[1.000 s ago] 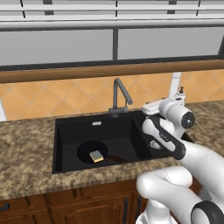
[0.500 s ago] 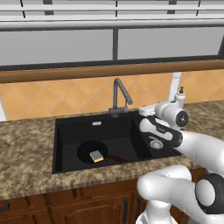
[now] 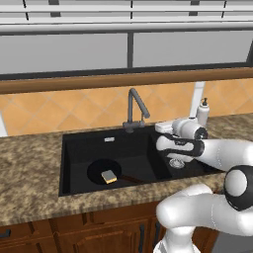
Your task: Pick the pan and sponge and place them into the sink. Then turn on the water.
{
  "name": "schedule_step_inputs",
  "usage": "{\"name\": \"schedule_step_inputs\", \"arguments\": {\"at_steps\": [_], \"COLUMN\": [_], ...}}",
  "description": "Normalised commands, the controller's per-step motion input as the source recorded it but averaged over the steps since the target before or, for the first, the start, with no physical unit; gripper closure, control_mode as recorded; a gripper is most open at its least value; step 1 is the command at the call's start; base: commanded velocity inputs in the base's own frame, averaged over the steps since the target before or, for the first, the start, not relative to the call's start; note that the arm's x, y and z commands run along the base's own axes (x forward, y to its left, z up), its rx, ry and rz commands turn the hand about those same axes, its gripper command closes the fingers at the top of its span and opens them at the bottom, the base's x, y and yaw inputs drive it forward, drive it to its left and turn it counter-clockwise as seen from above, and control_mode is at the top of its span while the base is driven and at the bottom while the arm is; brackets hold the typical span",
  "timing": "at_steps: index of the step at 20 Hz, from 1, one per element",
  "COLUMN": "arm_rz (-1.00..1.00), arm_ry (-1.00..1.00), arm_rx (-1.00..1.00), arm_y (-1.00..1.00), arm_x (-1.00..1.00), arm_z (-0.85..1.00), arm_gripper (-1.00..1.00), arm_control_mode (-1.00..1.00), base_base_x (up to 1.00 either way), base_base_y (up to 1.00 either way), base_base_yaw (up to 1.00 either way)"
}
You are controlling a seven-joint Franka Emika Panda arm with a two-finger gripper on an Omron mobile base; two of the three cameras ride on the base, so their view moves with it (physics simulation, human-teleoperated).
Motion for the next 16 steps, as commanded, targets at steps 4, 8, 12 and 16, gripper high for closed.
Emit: {"name": "schedule_step_inputs", "arguments": {"at_steps": [4,8,12,16], "arm_rz": [0.0,0.0,0.0,0.0], "arm_ry": [0.0,0.0,0.0,0.0], "arm_rx": [0.0,0.0,0.0,0.0], "arm_y": [0.04,0.16,0.12,0.0], "arm_x": [0.09,0.26,0.44,0.44], "arm_z": [-0.28,-0.24,-0.03,0.0], "arm_gripper": [-1.0,-1.0,-1.0,-1.0], "arm_control_mode": [-1.0,-1.0,-1.0,-1.0], "base_base_x": [0.0,0.0,0.0,0.0], "base_base_y": [0.0,0.0,0.0,0.0], "base_base_yaw": [0.0,0.0,0.0,0.0]}}
